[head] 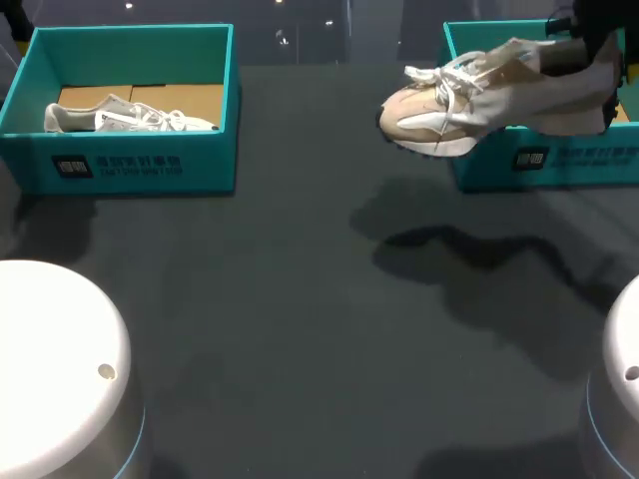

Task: Take the shoe out of the shoebox, open the shoe tongue, remove and reinsert the insole, then place the shoe into the shoebox

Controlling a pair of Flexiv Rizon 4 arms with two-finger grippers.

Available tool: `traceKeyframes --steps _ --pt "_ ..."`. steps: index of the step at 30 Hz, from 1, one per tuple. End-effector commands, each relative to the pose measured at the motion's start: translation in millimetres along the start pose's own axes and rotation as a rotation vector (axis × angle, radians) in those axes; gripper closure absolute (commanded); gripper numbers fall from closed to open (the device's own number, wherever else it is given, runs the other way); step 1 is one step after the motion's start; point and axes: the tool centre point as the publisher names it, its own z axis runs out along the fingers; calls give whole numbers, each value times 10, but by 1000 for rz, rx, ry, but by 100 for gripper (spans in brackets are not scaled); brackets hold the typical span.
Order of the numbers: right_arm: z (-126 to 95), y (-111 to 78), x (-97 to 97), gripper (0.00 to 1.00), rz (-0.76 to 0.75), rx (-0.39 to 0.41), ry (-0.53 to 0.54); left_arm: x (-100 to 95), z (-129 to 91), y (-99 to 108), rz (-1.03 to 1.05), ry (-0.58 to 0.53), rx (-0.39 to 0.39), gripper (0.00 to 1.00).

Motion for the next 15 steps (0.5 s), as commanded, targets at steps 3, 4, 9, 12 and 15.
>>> traceKeyframes --steps 3,4,9,12,15 --pt "19 -520 215 100 -15 -194 -9 1 -4 -10 1 2 -2 0" --pt "37 -574 254 100 -20 -191 -17 1 -4 -10 1 2 -2 0" --pt "157 -824 422 100 -45 -163 -11 1 -4 -10 1 2 -2 0" --pt "222 -939 507 100 -60 -150 -12 1 -4 -10 1 2 -2 0" --pt "277 -1056 586 100 -64 -142 -10 1 -4 -10 1 2 -2 0"
